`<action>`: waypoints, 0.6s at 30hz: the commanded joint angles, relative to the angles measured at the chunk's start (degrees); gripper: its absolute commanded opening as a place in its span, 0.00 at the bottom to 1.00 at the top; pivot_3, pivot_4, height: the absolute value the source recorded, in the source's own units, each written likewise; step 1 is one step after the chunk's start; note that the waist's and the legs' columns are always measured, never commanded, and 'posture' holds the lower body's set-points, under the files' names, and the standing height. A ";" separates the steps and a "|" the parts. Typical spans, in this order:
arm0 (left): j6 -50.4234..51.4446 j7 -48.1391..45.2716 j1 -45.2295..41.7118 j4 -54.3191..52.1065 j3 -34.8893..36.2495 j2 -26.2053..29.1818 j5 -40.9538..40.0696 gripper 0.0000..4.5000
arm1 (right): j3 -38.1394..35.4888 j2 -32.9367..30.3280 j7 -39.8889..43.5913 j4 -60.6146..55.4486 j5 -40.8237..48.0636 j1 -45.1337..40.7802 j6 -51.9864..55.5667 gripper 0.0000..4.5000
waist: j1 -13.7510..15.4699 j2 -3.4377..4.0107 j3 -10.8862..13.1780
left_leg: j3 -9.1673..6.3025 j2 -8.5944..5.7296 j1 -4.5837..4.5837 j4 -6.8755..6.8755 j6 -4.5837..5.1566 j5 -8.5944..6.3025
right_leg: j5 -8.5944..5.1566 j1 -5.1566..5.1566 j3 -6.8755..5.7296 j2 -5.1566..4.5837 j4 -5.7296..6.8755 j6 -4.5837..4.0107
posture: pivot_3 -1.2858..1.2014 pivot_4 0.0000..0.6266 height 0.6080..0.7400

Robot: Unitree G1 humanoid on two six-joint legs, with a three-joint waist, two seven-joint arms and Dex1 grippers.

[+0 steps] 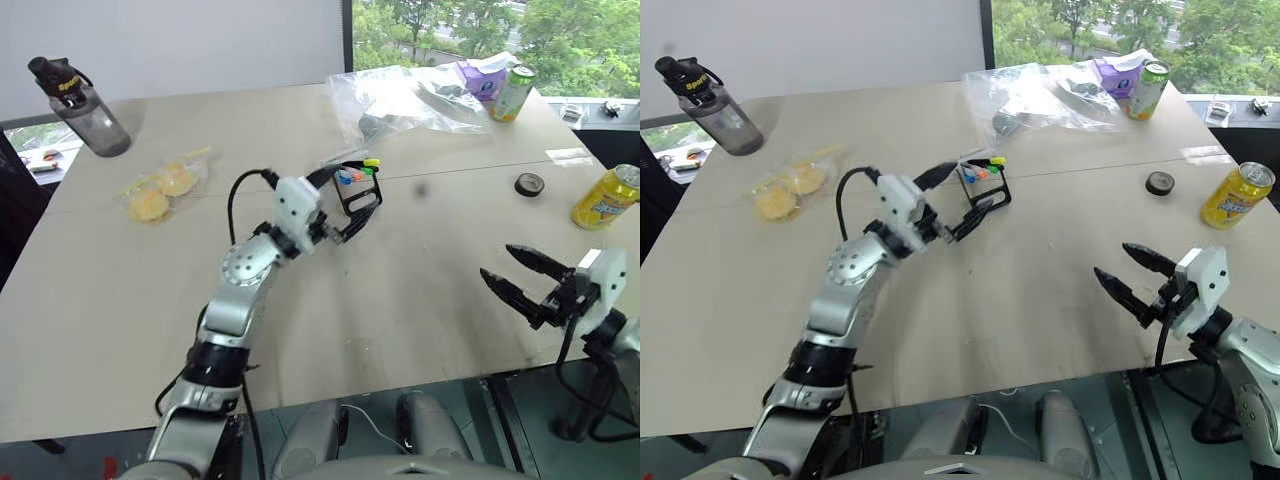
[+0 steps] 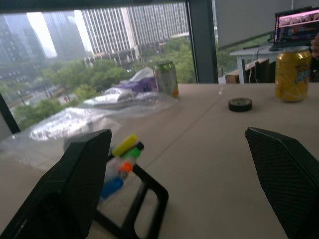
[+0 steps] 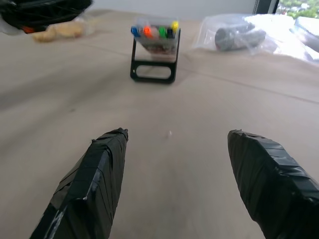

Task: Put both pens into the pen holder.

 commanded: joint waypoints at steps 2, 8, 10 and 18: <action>10.79 -3.67 8.40 -11.27 3.03 6.57 -6.63 1.00 | 0.92 -0.18 1.39 1.16 -1.32 -1.75 -2.76 0.76 | -0.27 0.02 -0.01 | 0.01 0.01 0.00 -0.01 0.00 0.00 | 0.00 0.00 0.03 -0.01 0.00 0.00 | 0.52 0.24 1.00; 14.55 -1.68 18.87 -14.64 4.15 11.52 -3.19 1.00 | 3.40 0.18 2.38 5.16 -2.18 -5.75 -3.01 0.76 | -0.33 0.04 -0.01 | 0.02 0.02 0.07 -0.05 0.01 -0.01 | 0.00 0.06 0.15 -0.02 -0.03 -0.01 | 0.52 0.24 1.00; 14.23 -0.79 20.51 -13.82 4.18 11.75 -1.53 1.00 | 3.31 0.12 3.22 7.60 -2.34 -6.43 -3.56 0.76 | 0.21 0.04 -0.01 | -0.03 0.02 0.08 -0.05 0.01 -0.01 | 0.00 0.11 0.14 -0.03 -0.05 -0.01 | 0.52 0.24 1.00; 13.92 0.37 26.34 -15.92 5.16 11.34 0.08 1.00 | 3.08 -0.15 4.84 10.27 -2.07 -6.72 -4.14 0.76 | 0.60 0.04 -0.01 | 0.03 0.02 0.23 -0.29 0.01 -0.02 | -0.01 0.17 0.21 -0.07 -0.14 -0.02 | 0.52 0.24 1.00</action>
